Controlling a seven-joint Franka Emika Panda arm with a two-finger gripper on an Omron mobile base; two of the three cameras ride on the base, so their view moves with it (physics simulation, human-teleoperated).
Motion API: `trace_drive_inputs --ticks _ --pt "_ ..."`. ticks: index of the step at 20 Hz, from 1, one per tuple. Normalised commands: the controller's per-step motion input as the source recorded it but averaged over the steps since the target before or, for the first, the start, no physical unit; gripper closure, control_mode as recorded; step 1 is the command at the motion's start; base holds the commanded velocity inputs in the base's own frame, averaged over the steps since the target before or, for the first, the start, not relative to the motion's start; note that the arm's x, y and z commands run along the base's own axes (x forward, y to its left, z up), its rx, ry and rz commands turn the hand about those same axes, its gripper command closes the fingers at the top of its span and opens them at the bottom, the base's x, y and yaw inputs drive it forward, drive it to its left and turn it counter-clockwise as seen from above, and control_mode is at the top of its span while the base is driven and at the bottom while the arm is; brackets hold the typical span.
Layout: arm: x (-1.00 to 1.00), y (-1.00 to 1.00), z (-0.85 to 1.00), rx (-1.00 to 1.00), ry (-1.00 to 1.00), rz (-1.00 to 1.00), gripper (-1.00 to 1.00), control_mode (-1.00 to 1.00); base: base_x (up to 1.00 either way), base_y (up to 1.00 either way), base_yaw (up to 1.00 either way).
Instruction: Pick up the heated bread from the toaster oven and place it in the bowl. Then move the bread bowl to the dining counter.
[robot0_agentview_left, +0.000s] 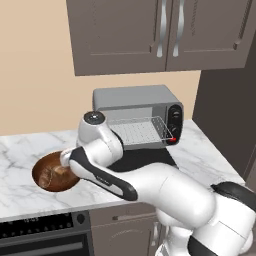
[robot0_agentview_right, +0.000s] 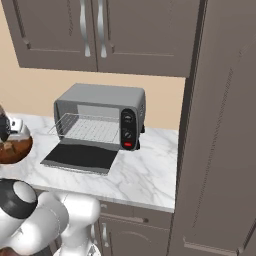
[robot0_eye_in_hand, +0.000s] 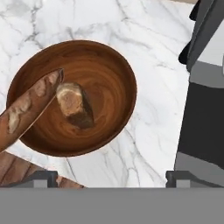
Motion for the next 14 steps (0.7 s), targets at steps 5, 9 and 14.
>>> trace_drive_inputs --ticks 5,9,14 --pt "-0.05 -0.24 -0.31 0.17 0.08 -0.37 -1.00 -1.00 0.00 0.00 0.00" --pt "0.00 0.21 -0.15 0.06 0.00 -0.29 -1.00 -1.00 0.00 0.00 0.00" --pt "0.03 0.35 -0.10 0.00 0.00 -0.16 -1.00 -1.00 0.00 0.00 0.00"
